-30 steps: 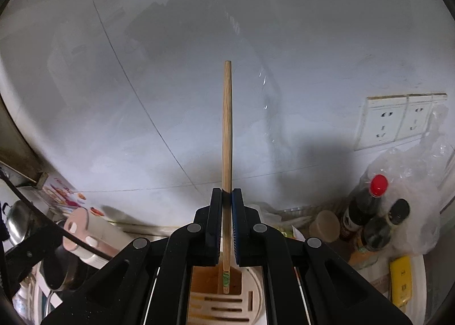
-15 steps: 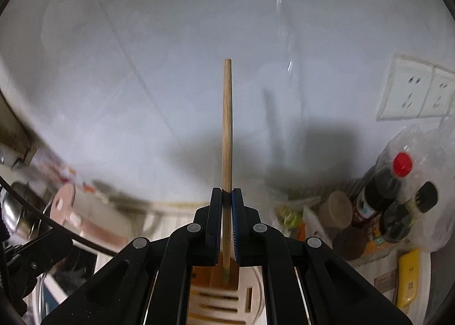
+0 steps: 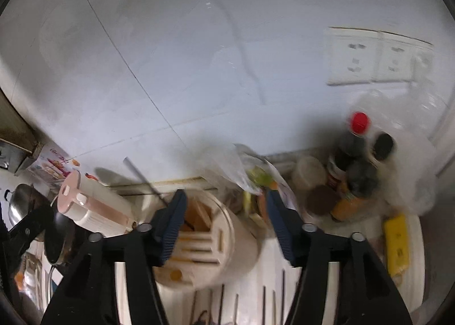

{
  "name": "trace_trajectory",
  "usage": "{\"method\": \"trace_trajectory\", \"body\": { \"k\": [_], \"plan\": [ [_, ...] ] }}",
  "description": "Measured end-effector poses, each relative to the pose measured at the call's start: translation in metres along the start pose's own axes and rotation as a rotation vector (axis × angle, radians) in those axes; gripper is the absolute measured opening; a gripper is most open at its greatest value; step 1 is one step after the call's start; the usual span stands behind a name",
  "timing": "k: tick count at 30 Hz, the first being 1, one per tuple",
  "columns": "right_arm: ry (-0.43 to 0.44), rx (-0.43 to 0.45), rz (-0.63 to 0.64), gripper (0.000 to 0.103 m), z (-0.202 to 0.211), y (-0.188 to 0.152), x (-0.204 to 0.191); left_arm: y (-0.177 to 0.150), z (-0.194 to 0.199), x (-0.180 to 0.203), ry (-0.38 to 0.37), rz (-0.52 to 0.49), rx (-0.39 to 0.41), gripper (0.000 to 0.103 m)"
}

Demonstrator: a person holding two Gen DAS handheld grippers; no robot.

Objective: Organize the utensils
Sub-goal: 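Open both tools to release the chopsticks into the holder, then move both tools back down to the remaining chopsticks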

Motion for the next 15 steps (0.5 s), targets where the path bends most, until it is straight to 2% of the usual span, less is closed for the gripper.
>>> {"method": "trace_trajectory", "body": {
  "k": [3, 5, 10, 12, 13, 14, 15],
  "plan": [
    [-0.025, 0.001, -0.022, 0.078, 0.014, -0.026, 0.006, -0.019, -0.004, -0.014, 0.029, -0.006, -0.001, 0.103],
    [-0.034, 0.004, -0.033, 0.088, 0.017, -0.044, 0.010, -0.033, -0.013, -0.023, 0.035, -0.013, -0.023, 0.103],
    [-0.058, -0.055, -0.041, 0.091, 0.006, -0.091, 0.014, -0.082, -0.044, -0.047, 0.129, -0.067, -0.092, 0.103],
    [-0.054, -0.120, -0.040, 0.090, -0.009, -0.120, 0.013, -0.108, -0.059, -0.061, 0.177, -0.073, -0.125, 0.103],
    [-0.046, -0.149, -0.041, 0.085, -0.016, -0.133, 0.012, -0.119, -0.065, -0.068, 0.196, -0.069, -0.146, 0.103],
    [-0.036, -0.173, -0.043, 0.072, -0.023, -0.142, 0.012, -0.131, -0.074, -0.076, 0.212, -0.062, -0.177, 0.103],
    [-0.024, -0.214, -0.044, 0.065, -0.033, -0.158, 0.010, -0.144, -0.083, -0.082, 0.218, -0.060, -0.208, 0.103]
  ]
}}
Point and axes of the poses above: each gripper's, at about its wrist camera, not at the fingertips, and z roughly against the way its jaws point, x to its right, y to its top, the point moved 8 cm from there along -z, roughly the way its jaws point, and after that the axes turned 15 degrees about z, right-handed, at the moved point
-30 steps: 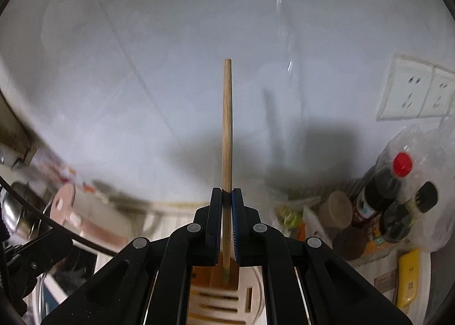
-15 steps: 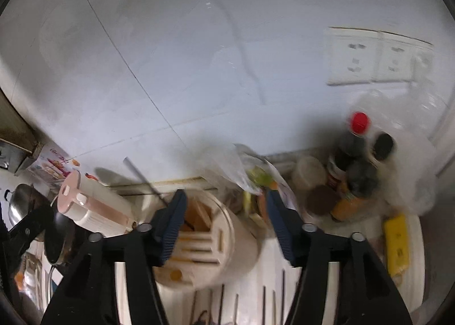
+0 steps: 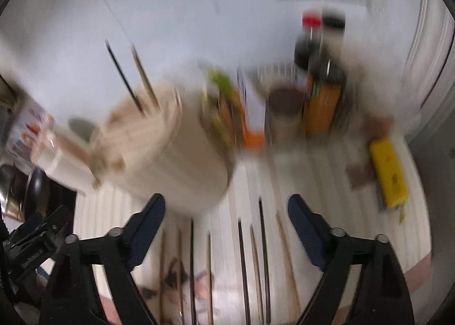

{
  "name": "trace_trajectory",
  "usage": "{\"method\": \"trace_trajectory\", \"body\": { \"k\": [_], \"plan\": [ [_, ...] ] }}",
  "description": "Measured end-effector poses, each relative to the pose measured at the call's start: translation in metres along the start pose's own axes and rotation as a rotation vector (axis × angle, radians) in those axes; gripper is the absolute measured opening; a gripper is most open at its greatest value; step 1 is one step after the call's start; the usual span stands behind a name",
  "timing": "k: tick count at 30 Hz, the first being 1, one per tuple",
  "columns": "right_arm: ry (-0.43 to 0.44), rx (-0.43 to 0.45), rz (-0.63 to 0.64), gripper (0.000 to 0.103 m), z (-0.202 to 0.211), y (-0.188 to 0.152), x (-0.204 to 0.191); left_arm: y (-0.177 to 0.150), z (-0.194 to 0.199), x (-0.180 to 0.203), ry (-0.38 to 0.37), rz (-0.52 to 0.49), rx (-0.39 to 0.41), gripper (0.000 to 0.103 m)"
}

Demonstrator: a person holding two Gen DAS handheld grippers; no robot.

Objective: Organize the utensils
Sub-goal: 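Move both tools back down to the remaining chopsticks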

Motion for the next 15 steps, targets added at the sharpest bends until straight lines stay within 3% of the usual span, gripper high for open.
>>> {"method": "trace_trajectory", "body": {
  "k": [2, 3, 7, 8, 10, 13, 15],
  "plan": [
    [0.023, -0.081, -0.004, 0.042, -0.026, -0.025, -0.002, -0.019, -0.021, -0.004, 0.018, -0.012, -0.052, 0.100],
    [0.034, -0.104, -0.007, 0.038, -0.035, -0.034, -0.003, -0.029, -0.032, -0.004, 0.023, -0.027, -0.078, 0.100],
    [0.061, -0.208, -0.004, 0.017, -0.071, -0.072, -0.009, -0.064, -0.069, 0.004, 0.017, -0.085, -0.198, 0.073],
    [0.068, -0.229, -0.004, 0.014, -0.078, -0.079, -0.011, -0.073, -0.078, 0.006, 0.018, -0.095, -0.229, 0.066],
    [0.073, -0.258, -0.001, 0.010, -0.087, -0.088, -0.013, -0.088, -0.094, 0.010, 0.028, -0.125, -0.275, 0.064],
    [0.078, -0.303, 0.006, 0.010, -0.101, -0.098, -0.017, -0.105, -0.115, 0.012, 0.057, -0.167, -0.313, 0.062],
    [0.067, -0.329, 0.013, 0.010, -0.110, -0.104, -0.017, -0.112, -0.124, 0.012, 0.078, -0.193, -0.325, 0.055]
  ]
}}
Point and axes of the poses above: each gripper's, at about its wrist camera, not at the fingertips, and z roughly against the way its jaws point, x to its right, y to its top, the point moved 8 cm from there along -z, roughly the way its jaws point, and after that the axes turned 15 degrees about z, right-handed, at the moved point
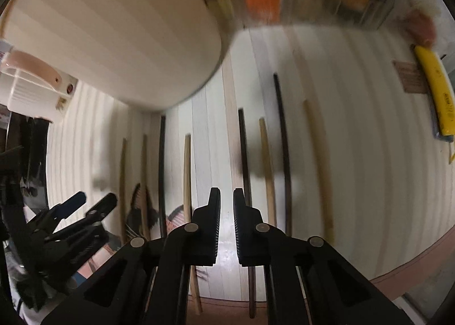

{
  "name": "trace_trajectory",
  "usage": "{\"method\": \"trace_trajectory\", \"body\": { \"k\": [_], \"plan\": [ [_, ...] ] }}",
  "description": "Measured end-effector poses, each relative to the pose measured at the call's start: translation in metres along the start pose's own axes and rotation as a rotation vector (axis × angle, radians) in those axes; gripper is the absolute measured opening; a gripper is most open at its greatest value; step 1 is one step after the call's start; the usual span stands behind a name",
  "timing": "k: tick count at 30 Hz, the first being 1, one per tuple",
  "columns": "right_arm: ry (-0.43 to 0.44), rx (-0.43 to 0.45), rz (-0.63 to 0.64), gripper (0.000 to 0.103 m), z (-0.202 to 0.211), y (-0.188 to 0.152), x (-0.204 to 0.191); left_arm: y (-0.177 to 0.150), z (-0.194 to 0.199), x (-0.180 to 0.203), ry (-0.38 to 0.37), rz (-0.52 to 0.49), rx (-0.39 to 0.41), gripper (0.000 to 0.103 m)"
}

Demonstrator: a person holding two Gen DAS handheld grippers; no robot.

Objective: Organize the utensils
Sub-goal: 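Move both tools back down to the remaining chopsticks, then grasp a light wooden chopstick with the left tool while the right tool grasps a black chopstick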

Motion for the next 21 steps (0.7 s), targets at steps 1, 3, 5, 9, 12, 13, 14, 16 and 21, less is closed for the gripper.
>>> {"method": "trace_trajectory", "body": {
  "k": [1, 3, 5, 9, 12, 13, 14, 16, 21],
  "plan": [
    [-0.011, -0.012, 0.002, 0.010, -0.005, -0.001, 0.002, 0.002, 0.002, 0.000, -0.010, 0.000, 0.022, 0.045],
    [-0.030, -0.035, 0.011, 0.010, -0.014, -0.004, 0.003, 0.001, 0.002, 0.002, -0.028, -0.013, 0.016, 0.032],
    [-0.051, -0.065, 0.039, 0.010, -0.023, -0.007, 0.001, 0.001, 0.002, 0.001, -0.035, 0.000, 0.011, 0.007],
    [-0.102, -0.092, 0.072, 0.009, -0.029, -0.008, 0.001, 0.004, 0.002, -0.011, -0.024, 0.068, 0.002, 0.005],
    [-0.134, -0.095, 0.101, 0.005, -0.030, -0.009, -0.002, 0.002, 0.000, -0.025, -0.065, 0.168, -0.050, 0.005],
    [-0.136, -0.098, 0.106, 0.005, -0.030, -0.011, -0.004, 0.001, 0.000, -0.030, -0.079, 0.191, -0.065, 0.005],
    [-0.123, -0.105, 0.110, 0.005, -0.030, -0.013, -0.007, -0.001, 0.000, -0.034, -0.098, 0.213, -0.082, 0.005],
    [-0.100, -0.124, 0.115, 0.005, -0.030, -0.019, -0.013, -0.005, 0.000, -0.038, -0.122, 0.222, -0.103, 0.005],
    [-0.088, -0.163, 0.141, 0.005, -0.030, -0.033, -0.020, -0.013, 0.001, -0.037, -0.119, 0.132, -0.094, 0.009]
  ]
}}
Point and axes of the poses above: each gripper's, at about its wrist camera, not at the fingertips, and z roughly against the way its jaws point, x to its right, y to its top, the point moved 8 cm from there along -z, roughly the way its jaws point, and after that the axes turned 15 degrees about z, right-handed, at the moved point
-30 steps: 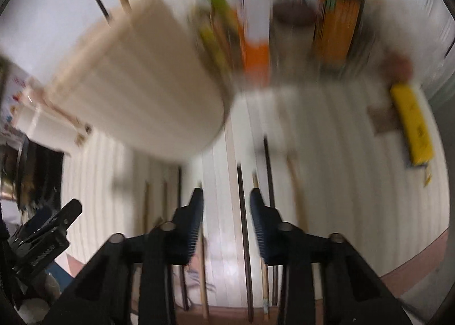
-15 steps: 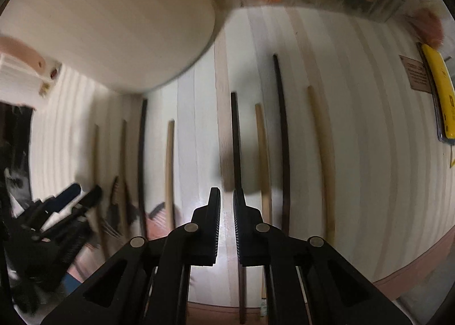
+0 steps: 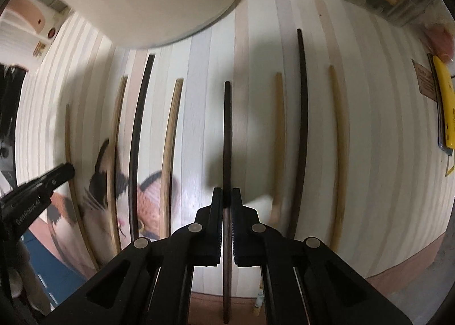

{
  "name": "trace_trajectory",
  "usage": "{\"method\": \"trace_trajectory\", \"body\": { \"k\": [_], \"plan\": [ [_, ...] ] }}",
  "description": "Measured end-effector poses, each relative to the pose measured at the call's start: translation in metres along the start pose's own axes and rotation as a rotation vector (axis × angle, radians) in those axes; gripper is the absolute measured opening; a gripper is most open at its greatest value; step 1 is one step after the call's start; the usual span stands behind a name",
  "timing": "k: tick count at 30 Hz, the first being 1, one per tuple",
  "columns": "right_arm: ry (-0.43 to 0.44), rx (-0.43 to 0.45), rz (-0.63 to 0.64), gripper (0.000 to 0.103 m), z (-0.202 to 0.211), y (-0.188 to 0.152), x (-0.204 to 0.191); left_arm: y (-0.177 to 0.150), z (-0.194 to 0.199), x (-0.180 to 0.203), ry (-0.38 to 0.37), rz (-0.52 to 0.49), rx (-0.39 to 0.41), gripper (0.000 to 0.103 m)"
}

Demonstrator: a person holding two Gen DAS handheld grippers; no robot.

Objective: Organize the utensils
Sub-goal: 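Grasp a light wooden chopstick with the left tool while the right tool grasps a black chopstick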

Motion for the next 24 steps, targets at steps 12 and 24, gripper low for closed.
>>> {"method": "trace_trajectory", "body": {
  "k": [12, 24],
  "plan": [
    [-0.087, -0.088, 0.032, 0.006, -0.011, 0.016, -0.017, -0.002, -0.002, 0.011, 0.035, -0.052, 0.013, 0.009],
    [-0.003, -0.125, -0.028, 0.014, -0.009, 0.038, 0.004, 0.015, 0.001, 0.035, -0.005, -0.050, -0.045, 0.012]
  ]
}}
Point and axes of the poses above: each gripper's, at about its wrist camera, not at the fingertips, and z roughly against the way its jaws point, x to its right, y to its top, the point moved 8 cm from there along -z, roughly the way its jaws point, and after that the axes turned 15 degrees about z, right-handed, at the moved point
